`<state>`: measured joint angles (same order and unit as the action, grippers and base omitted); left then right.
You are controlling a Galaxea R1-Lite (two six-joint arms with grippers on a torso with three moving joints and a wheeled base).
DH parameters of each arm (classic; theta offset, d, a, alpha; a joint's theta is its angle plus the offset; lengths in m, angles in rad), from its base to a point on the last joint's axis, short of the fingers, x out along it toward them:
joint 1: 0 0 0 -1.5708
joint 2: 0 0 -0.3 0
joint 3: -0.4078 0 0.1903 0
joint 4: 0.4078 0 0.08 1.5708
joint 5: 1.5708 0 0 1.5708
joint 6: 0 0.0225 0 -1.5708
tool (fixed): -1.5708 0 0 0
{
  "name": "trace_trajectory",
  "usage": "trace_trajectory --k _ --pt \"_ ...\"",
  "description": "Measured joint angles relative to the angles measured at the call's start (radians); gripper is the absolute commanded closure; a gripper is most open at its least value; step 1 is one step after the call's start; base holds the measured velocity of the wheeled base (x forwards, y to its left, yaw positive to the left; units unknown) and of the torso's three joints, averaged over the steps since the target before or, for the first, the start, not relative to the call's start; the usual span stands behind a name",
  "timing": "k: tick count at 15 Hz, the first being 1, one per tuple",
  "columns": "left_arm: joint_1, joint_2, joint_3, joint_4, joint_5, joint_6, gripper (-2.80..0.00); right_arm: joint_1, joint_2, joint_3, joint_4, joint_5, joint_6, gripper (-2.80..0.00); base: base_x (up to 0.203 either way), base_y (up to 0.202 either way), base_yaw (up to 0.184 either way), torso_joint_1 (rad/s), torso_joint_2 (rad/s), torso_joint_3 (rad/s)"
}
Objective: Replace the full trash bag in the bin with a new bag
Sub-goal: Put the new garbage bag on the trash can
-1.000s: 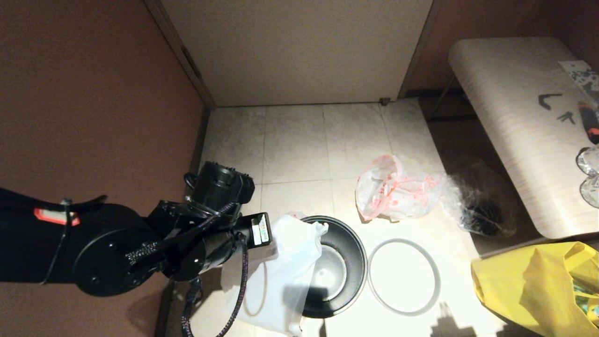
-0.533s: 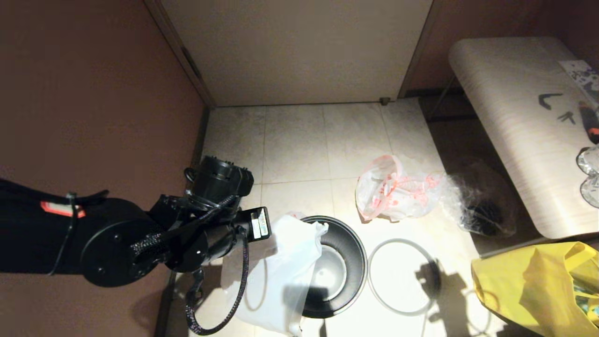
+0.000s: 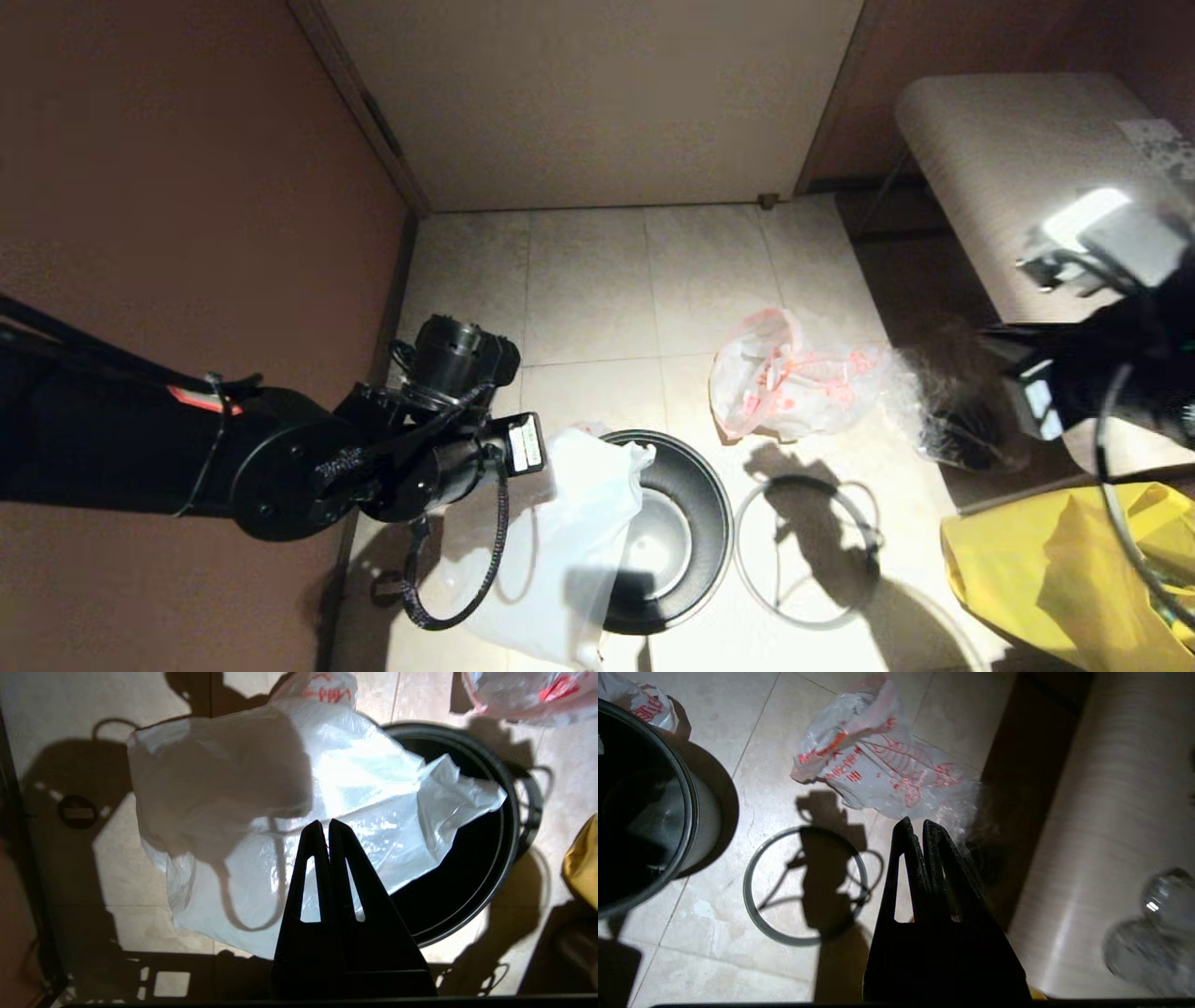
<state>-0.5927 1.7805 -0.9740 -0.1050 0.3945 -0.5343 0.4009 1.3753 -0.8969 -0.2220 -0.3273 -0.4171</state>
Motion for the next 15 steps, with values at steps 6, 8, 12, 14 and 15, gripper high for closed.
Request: trace_trajectory --k 6,8,12,14,15 --pt "0.056 -0.093 -0.076 0.121 0.015 -0.001 0.00 0.130 0.494 -0.131 -0.340 -0.026 0.132 0.00 0.000 0.000 0.000 0.000 0.00 0.000" --pt "0.069 -0.126 -0.093 0.132 0.024 0.000 0.00 0.230 0.573 -0.162 -0.304 -0.025 0.288 0.00 0.000 0.000 0.000 0.000 0.00 0.000" --pt "0.076 -0.162 -0.109 0.148 0.032 0.001 0.00 0.336 0.694 -0.190 -0.256 0.001 0.552 -2.80 0.000 0.000 0.000 0.000 0.00 0.000" --pt "0.079 -0.168 -0.112 0.148 0.032 0.001 0.00 0.348 0.736 -0.202 -0.257 0.033 0.637 -2.80 0.000 0.000 0.000 0.000 0.00 0.000" --pt "0.080 -0.169 -0.113 0.148 0.032 0.000 0.00 0.356 0.750 -0.209 -0.257 0.061 0.680 -2.80 0.000 0.000 0.000 0.000 0.00 0.000"
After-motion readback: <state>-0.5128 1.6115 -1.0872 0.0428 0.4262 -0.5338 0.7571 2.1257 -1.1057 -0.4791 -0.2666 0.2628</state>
